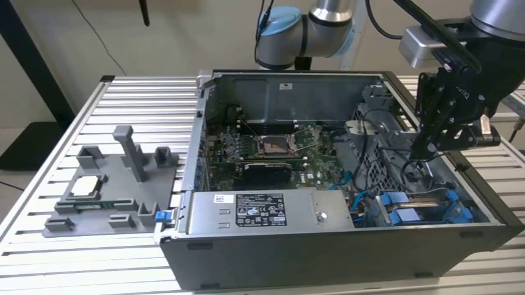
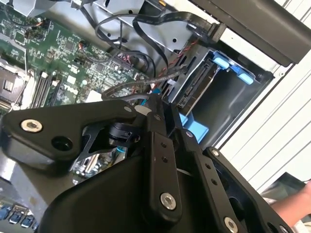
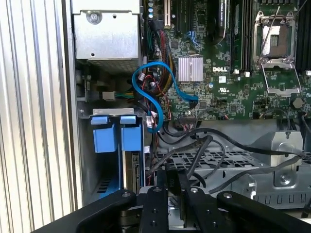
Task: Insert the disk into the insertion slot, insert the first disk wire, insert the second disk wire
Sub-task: 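Insert the first disk wire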
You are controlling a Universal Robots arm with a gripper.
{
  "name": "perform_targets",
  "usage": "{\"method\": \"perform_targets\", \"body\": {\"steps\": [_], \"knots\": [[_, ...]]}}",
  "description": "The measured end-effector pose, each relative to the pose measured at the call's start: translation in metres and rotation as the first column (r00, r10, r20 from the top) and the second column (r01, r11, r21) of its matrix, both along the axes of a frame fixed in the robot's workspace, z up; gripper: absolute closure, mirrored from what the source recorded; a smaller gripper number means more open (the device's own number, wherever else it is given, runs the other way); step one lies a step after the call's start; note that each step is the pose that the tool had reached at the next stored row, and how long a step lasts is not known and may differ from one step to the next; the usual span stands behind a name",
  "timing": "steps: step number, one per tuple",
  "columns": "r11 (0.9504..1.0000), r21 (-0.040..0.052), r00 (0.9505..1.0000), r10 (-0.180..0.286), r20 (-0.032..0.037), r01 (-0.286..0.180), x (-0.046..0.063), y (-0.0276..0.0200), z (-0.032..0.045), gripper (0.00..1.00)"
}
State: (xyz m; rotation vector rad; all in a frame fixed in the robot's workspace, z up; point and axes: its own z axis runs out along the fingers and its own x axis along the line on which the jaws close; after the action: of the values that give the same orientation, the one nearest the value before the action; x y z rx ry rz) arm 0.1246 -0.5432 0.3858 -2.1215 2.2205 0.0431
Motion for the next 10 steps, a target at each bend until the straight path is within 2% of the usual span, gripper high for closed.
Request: {"method": "perform_targets", "body": {"steps": [10], "knots": [[1.0000,-0.0001,0.9997,0.000,-0.0253,0.000,0.0096,-0.0028,-0.0086,1.00]]}}
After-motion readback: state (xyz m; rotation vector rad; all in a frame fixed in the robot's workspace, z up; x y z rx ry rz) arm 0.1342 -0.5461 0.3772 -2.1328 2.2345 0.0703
